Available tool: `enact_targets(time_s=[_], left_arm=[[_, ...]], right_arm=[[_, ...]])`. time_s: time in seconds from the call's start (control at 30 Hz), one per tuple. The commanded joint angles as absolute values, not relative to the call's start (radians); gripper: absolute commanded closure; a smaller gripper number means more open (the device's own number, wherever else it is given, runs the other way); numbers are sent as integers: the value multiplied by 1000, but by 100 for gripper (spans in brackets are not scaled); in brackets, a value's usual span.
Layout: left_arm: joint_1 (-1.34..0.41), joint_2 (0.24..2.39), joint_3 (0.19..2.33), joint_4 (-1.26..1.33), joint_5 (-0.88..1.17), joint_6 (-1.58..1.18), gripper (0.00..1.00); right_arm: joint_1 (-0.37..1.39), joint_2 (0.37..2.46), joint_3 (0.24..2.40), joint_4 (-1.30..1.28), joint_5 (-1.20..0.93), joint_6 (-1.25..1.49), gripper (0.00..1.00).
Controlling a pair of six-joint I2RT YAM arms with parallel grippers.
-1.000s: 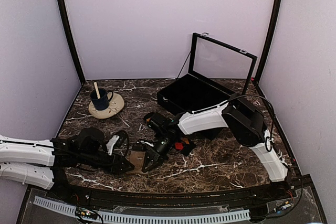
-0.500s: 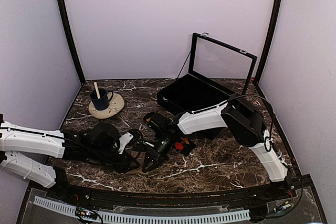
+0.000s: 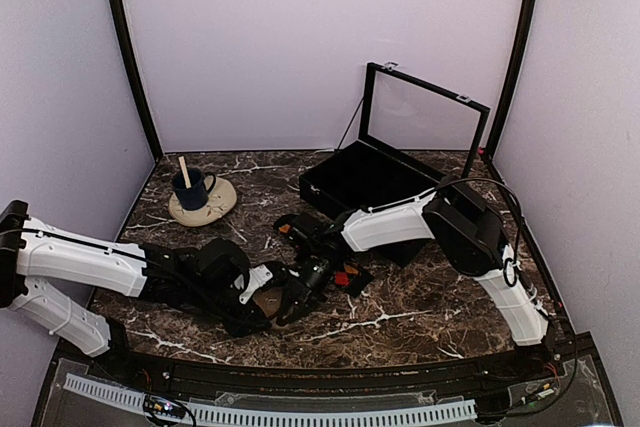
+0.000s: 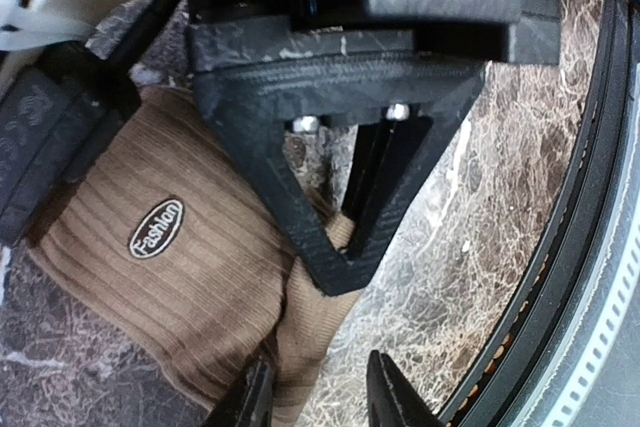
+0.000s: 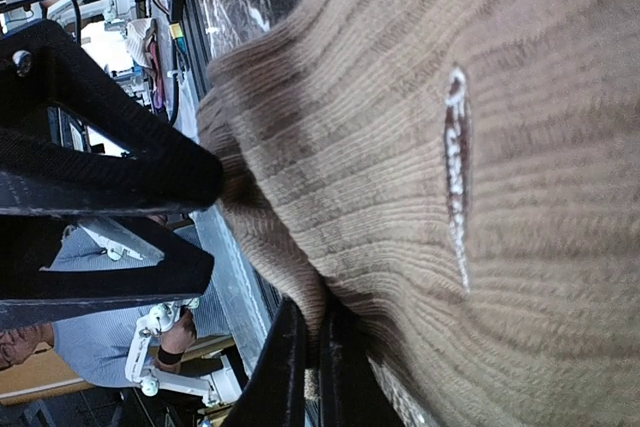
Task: Roll the socks
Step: Roll the sock at the corner of the board.
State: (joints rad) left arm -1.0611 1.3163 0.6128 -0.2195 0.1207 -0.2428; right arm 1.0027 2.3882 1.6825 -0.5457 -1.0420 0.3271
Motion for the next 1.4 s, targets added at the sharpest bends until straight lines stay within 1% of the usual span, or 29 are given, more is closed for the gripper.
enact_targets(time_s=[0.0,0.3,0.47,0.7,0.93,0.97,1.13,1.23,1.37], left_arm=[[-1071,1349,645,-244,145,-200,65],[-1074,1415,674,-251,134,-152,67],[-1074,1448,684,-252,148,-137,71],[-1074,1489,697,-247,174,-123,86],[-1071,1527,707,-223,247,-115,100],[-1070,1533,709,-220,265,-114,100],[-1033,1581,724,-228,381,-110,100],[-991,1593,720,-220,453,-119,100],[-934,1610,716,-216,545,-124,100]], right_arm=[[991,2395,1661,-595,-1032,282,100],[982,2387,1656,-627,-1043,254,100],[979,2385,1651,-641,-1048,237,100],[973,2385,1646,-660,-1043,218,100],[970,2383,1639,-693,-994,195,100],[970,2382,1634,-693,-988,195,100],[968,2370,1614,-684,-973,196,91],[962,2356,1602,-677,-965,196,83],[952,2341,1584,-660,-965,198,80]])
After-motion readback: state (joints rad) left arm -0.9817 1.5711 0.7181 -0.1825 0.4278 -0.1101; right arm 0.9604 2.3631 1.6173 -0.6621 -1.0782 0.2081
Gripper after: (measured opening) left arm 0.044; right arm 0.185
